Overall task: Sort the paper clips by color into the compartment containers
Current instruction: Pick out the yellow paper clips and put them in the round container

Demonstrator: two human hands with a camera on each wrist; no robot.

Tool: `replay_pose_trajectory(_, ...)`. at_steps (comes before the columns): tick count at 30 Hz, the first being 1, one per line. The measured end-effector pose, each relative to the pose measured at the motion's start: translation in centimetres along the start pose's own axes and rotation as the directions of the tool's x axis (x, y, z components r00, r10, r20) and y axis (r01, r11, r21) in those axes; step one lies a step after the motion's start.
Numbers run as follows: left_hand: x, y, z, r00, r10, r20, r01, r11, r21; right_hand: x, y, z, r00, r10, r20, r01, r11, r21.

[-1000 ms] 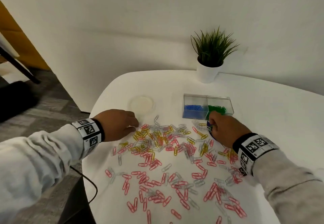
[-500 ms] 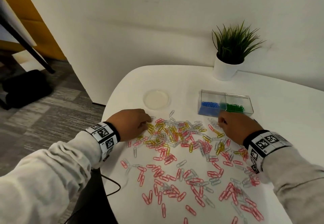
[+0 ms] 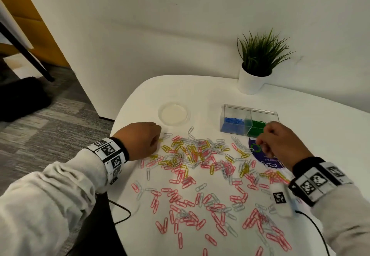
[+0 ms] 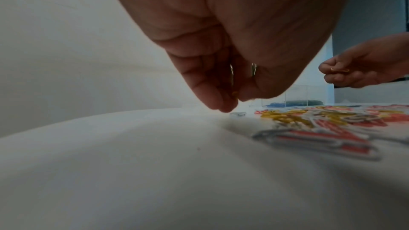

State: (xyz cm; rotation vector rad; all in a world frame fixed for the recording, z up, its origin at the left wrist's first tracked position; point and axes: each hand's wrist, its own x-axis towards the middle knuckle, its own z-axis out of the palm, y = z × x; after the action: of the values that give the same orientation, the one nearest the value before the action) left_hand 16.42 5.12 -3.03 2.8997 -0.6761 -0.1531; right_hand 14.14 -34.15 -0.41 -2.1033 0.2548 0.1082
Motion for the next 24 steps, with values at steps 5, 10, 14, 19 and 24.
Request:
replay_pose_trajectory(5, -0.9, -0.8, -0.4, 0.996, -0.083, -0.017, 0.076, 0.964, -0.257, -0.1, -0.8, 0.5, 0.986, 0.131, 0.106, -0.158, 0.936, 0.315)
replay_pose_trajectory(10, -0.4, -0.7, -0.7, 0.971, -0.139, 0.194, 0.183, 0.955, -0.234, -0.6, -3.8, 5.0, 0.948, -0.111, 0.299, 0.222, 0.901, -0.372)
replay_pose_trajectory(14, -0.3, 0.3, -0.1, 0.983, -0.077, 0.166, 0.101, 0.985, -0.14, -0.3, -6.5, 10.7, 0.846, -0.233, 0.48, 0.493, 0.686, -0.536)
replay_pose_trajectory(19, -0.6, 0.7, 0.4, 0.993, 0.007, 0.118, 0.006, 0.994, -0.106, 1.2, -7.6, 14.8, 0.822, -0.231, 0.52, 0.536, 0.623, -0.57)
replay_pose_trajectory(24, -0.4, 0.2, 0.9, 0.996, 0.029, 0.087, -0.018, 0.992, -0.121, 2.4, -6.3, 15.2, 0.873, -0.198, 0.445, 0.47, 0.581, -0.664)
